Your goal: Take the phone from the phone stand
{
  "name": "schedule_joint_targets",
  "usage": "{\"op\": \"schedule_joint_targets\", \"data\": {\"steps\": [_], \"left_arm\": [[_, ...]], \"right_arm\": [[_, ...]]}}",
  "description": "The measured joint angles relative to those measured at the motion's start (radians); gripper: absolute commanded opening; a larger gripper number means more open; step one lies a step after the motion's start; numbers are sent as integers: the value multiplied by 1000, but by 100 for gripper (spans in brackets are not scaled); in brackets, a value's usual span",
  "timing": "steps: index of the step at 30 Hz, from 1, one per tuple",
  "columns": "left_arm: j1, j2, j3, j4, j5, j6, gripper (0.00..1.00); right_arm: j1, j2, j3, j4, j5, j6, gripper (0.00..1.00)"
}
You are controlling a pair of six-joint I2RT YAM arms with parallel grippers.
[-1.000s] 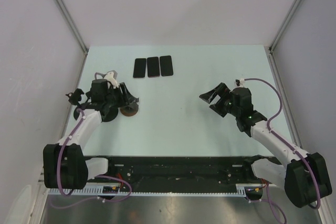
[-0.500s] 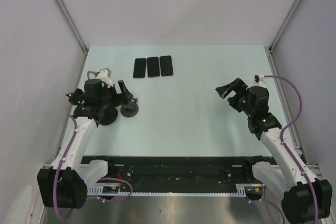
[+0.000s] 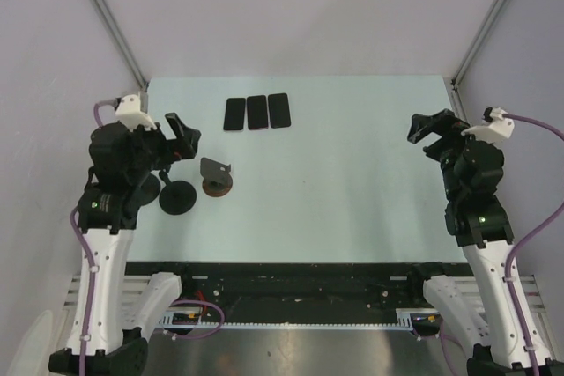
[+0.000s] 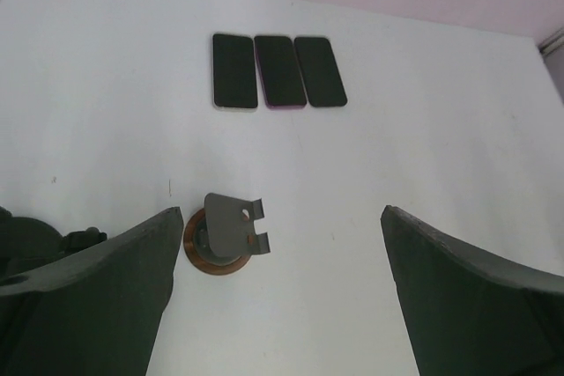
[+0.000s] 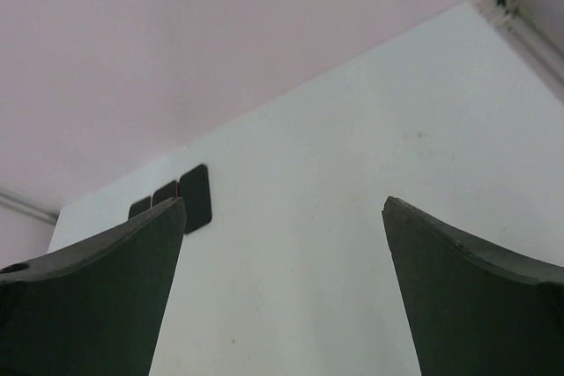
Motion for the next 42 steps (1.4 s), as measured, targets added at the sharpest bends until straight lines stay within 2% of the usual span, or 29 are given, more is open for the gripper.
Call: {"op": "schedule_joint_targets", "data": {"steps": [4,10,16,23,42], "left_arm": [[0,-28,161,-96,-13,1,100],[0,-75,451,-196,-107,8,100],[-1,-104,615,-232,-217,8,100],[-1,-119,619,-274,-304,7,100],[-1,-200,509,-286,-365,-19,100]], "right_arm": [[-1,-43,58,-3,77,-97,100],[-2,-115,144,34,177,-272,100],[24,-154,201,126,241,-403,100],[77,-162,203,168,280,-500,100],[198,-162,203,188,358,-641,100]]}}
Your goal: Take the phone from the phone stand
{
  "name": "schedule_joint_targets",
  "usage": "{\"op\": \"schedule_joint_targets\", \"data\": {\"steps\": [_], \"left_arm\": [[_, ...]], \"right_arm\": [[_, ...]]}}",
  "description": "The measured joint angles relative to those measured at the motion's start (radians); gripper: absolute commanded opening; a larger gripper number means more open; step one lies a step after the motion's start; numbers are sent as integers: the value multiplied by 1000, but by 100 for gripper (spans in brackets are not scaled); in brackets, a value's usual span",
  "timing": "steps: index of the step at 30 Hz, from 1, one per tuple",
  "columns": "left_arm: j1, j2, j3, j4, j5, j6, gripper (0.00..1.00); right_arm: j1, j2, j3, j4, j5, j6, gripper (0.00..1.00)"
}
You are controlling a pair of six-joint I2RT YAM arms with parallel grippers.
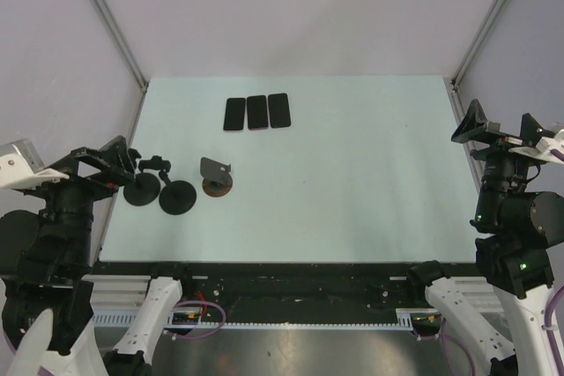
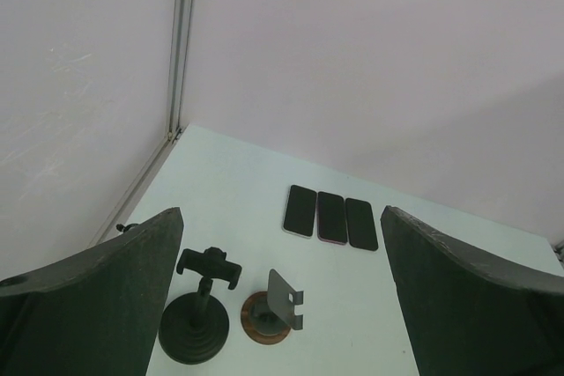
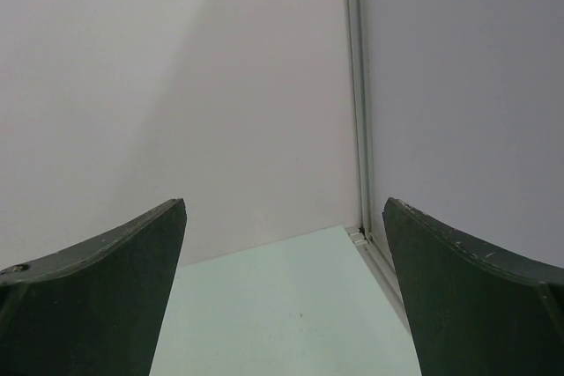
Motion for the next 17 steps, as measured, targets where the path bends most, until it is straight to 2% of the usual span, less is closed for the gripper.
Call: {"op": "schedule_joint_targets", "data": {"steps": [17], "left_arm": [[0,-65,-15,9,-20,-11,100]], "right_arm": [[32,-10,0,2,26,-42,100]]}}
